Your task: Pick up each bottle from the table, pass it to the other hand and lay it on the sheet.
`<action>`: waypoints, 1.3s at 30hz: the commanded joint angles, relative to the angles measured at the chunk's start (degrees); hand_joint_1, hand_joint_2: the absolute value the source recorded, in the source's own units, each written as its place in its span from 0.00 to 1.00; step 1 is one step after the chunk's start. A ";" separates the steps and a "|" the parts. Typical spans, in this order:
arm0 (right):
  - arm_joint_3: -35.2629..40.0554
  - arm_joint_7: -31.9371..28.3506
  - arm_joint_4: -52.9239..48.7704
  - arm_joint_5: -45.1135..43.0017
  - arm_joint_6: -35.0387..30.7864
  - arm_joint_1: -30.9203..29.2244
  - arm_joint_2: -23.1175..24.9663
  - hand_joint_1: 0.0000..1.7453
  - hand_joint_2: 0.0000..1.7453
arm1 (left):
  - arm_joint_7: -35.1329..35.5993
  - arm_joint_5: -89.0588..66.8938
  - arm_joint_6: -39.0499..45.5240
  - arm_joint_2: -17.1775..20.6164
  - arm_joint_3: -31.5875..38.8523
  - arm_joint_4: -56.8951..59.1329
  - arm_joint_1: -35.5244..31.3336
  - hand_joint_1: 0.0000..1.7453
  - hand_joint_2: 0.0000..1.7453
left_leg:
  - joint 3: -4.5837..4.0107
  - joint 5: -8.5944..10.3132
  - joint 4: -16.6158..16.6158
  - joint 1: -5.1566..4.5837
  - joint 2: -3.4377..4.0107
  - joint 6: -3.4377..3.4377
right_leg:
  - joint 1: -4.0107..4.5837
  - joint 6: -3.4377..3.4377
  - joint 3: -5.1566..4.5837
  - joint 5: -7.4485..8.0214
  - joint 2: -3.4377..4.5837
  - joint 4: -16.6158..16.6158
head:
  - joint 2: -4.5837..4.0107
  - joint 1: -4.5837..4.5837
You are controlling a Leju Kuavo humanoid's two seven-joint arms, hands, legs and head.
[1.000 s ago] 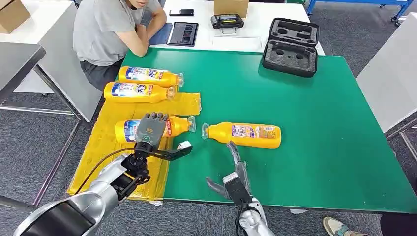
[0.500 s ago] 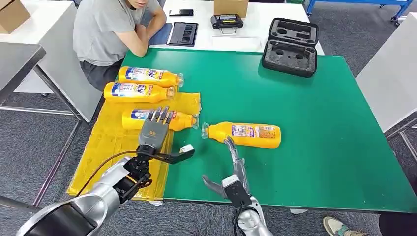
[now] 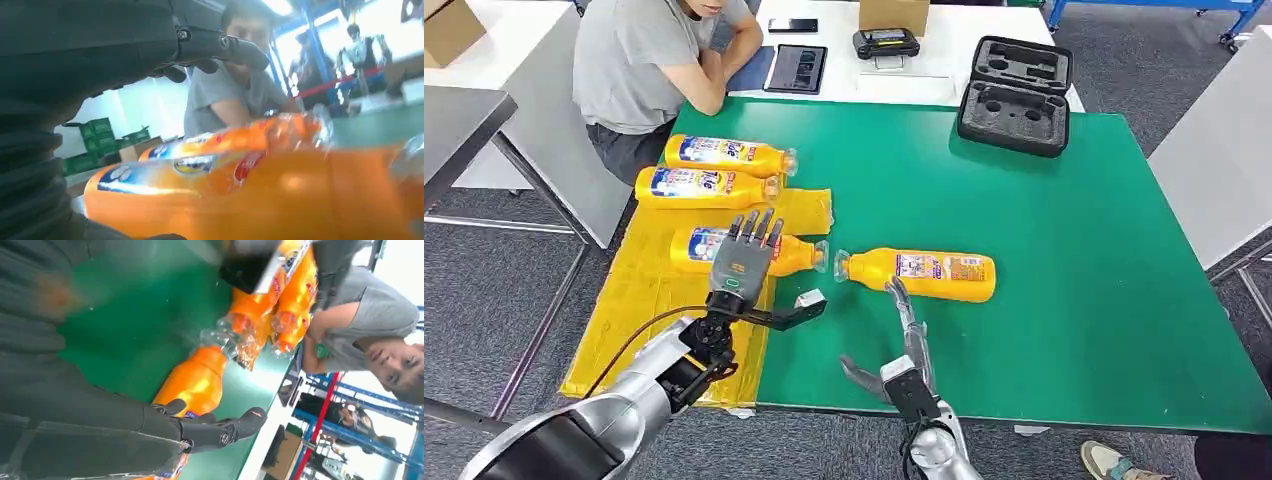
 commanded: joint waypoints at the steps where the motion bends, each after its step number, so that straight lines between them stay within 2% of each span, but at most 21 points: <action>1: 0.15 0.30 -2.28 0.47 -2.22 1.12 -2.01 0.00 1.00 | -1.44 -0.17 4.35 0.20 2.94 -10.80 3.79 0.00 1.00 | 0.12 -0.05 -0.05 -0.02 -0.01 -0.02 | -0.02 -0.03 0.12 -0.05 -0.01 -0.03 | 0.00 -0.02; 3: 0.15 0.30 -2.28 0.47 -2.22 1.12 -2.01 0.00 1.00 | -1.44 -0.17 4.35 0.20 2.94 -10.80 3.79 0.00 1.00 | 0.41 -0.21 -0.02 0.02 0.00 -0.08 | 0.03 -0.10 0.42 -0.19 0.01 -0.04 | 0.00 -0.02; 4: 0.15 0.30 -2.28 0.47 -2.22 1.12 -2.01 0.00 1.00 | -1.44 -0.17 4.35 0.20 2.94 -10.80 3.79 0.00 1.00 | 0.13 -0.07 -0.02 0.01 0.01 -0.03 | 0.01 -0.04 0.13 -0.05 0.01 -0.03 | 0.00 0.00; 5: 0.15 0.30 -2.28 0.47 -2.22 1.12 -2.01 0.00 1.00 | -1.44 -0.17 4.35 0.20 2.94 -10.80 3.79 0.00 1.00 | 0.26 -0.13 -0.02 0.01 0.02 -0.06 | 0.02 -0.08 0.26 -0.11 0.03 -0.02 | 0.00 -0.02; 7: 0.60 0.30 -4.70 0.59 -3.53 2.03 -2.43 0.00 1.00 | -11.49 6.40 5.04 -0.22 7.61 -18.11 8.50 0.00 1.00 | 0.16 -0.09 -0.02 0.01 0.01 -0.04 | 0.02 -0.06 0.16 -0.06 0.02 -0.03 | 0.00 0.00; 8: 0.78 0.30 -5.87 0.46 -3.45 2.37 -2.62 0.00 1.00 | -13.68 7.13 4.54 -0.05 8.06 -20.18 9.79 0.00 1.00 | 0.48 -0.23 -0.01 0.04 0.02 -0.10 | 0.05 -0.13 0.48 -0.20 0.03 -0.04 | 0.00 -0.02; 9: 1.31 0.30 -8.52 0.35 -4.02 3.03 -3.14 0.00 1.00 | -20.88 13.17 1.73 -0.05 9.60 -25.51 13.44 0.00 1.00 | 0.22 -0.11 -0.05 -0.03 0.02 -0.04 | -0.02 -0.05 0.20 -0.10 0.02 -0.04 | 0.00 -0.02; 10: 1.91 0.30 -11.46 0.39 -4.86 3.76 -3.77 0.00 1.00 | -25.33 16.86 -0.31 0.71 10.12 -30.65 16.78 0.00 1.00 | 0.42 -0.22 -0.07 -0.03 0.07 -0.06 | -0.02 -0.08 0.39 -0.18 0.08 -0.06 | 0.00 -0.02; 13: 1.98 0.30 -21.33 -0.20 -7.58 6.84 -5.42 0.00 1.00 | -33.30 25.71 -5.69 2.62 10.38 -40.25 22.65 0.00 1.00 | 0.19 -0.14 -0.06 -0.06 0.14 -0.02 | -0.06 -0.04 0.12 -0.10 0.14 -0.02 | 0.00 -0.02; 17: 1.75 0.30 -34.57 0.19 -11.97 11.70 -8.98 0.00 1.00 | -42.90 40.33 -9.09 4.73 13.89 -45.81 27.63 0.00 1.00 | 0.29 -0.29 0.02 -0.02 0.16 -0.06 | -0.02 -0.08 0.25 -0.24 0.13 0.02 | 0.00 -0.02; 18: 1.70 0.30 -35.90 0.90 -13.74 12.30 -9.66 0.00 1.00 | -44.05 41.74 -9.01 4.83 14.80 -46.68 28.78 0.00 1.00 | 0.47 -0.38 0.03 0.01 0.17 -0.09 | 0.01 -0.13 0.42 -0.33 0.15 0.03 | 0.00 -0.02; 19: 1.65 0.30 -36.10 1.77 -15.05 12.52 -10.03 0.00 1.00 | -44.56 42.50 -8.99 4.72 15.32 -47.11 29.36 0.00 1.00 | 0.15 -0.20 -0.03 -0.03 0.16 -0.05 | -0.02 -0.07 0.11 -0.14 0.14 -0.03 | 0.00 0.00; 22: 1.65 0.30 -36.10 1.77 -15.05 12.52 -10.03 0.00 1.00 | -44.56 42.50 -8.99 4.72 15.32 -47.11 29.36 0.00 1.00 | 0.11 -0.24 -0.02 0.00 0.09 -0.10 | 0.00 -0.08 0.09 -0.15 0.07 -0.04 | 0.00 0.00; 23: 1.65 0.30 -36.10 1.77 -15.05 12.52 -10.03 0.00 1.00 | -44.56 42.50 -8.99 4.72 15.32 -47.11 29.36 0.00 1.00 | 0.49 -0.43 0.01 0.03 0.12 -0.17 | 0.04 -0.17 0.46 -0.32 0.11 -0.02 | 0.00 -0.02; 24: 1.88 0.30 -35.36 2.72 -16.58 12.34 -10.24 0.00 1.00 | -44.85 43.00 -8.85 4.27 15.55 -47.38 29.59 0.00 1.00 | 0.14 -0.24 -0.01 0.00 0.08 -0.11 | 0.01 -0.10 0.10 -0.16 0.06 -0.03 | 0.00 0.00; 26: 1.60 0.30 -33.94 2.98 -17.43 12.45 -10.22 0.00 1.00 | -45.13 44.21 -9.00 3.95 16.23 -48.15 30.58 0.00 1.00 | 0.22 -0.27 -0.01 0.02 0.07 -0.12 | 0.03 -0.11 0.20 -0.18 0.07 -0.04 | 0.00 -0.02; 31: -1.63 0.30 -36.28 3.03 -18.32 13.86 -7.93 0.00 1.00 | -46.34 47.11 -10.71 3.98 16.98 -52.79 35.16 0.00 1.00 | 0.37 -0.28 -0.06 0.00 0.17 -0.10 | 0.01 -0.11 0.32 -0.19 0.17 -0.08 | 0.00 -0.02; 32: -1.70 0.30 -37.41 4.06 -20.37 14.19 -7.71 0.00 0.00 | -46.92 48.28 -11.44 3.76 17.23 -53.95 36.22 0.00 1.00 | 0.43 -0.32 -0.06 0.01 0.21 -0.10 | 0.01 -0.13 0.36 -0.23 0.22 -0.07 | 0.00 -0.02; 36: -5.80 0.30 -39.59 6.96 -20.42 15.99 -4.33 0.00 0.00 | -48.79 53.27 -14.69 2.83 18.15 -56.02 38.56 0.00 1.00 | 0.16 -0.20 -0.02 0.01 0.07 -0.08 | 0.01 -0.10 0.13 -0.17 0.06 -0.03 | 0.00 -0.02; 37: -8.87 0.30 -39.78 8.99 -20.42 17.02 -1.31 0.00 0.00 | -49.61 54.82 -15.67 2.32 18.41 -56.12 39.18 0.00 1.00 | 0.32 -0.28 -0.03 0.01 0.09 -0.10 | 0.02 -0.12 0.28 -0.24 0.09 -0.03 | 0.00 -0.02; 39: -12.52 0.30 -40.81 13.41 -20.42 18.27 2.17 0.00 0.00 | -50.48 57.59 -16.94 1.52 18.61 -54.94 39.21 0.00 1.00 | 0.13 -0.19 -0.04 0.00 0.04 -0.09 | 0.01 -0.10 0.09 -0.16 0.03 -0.02 | 0.00 -0.04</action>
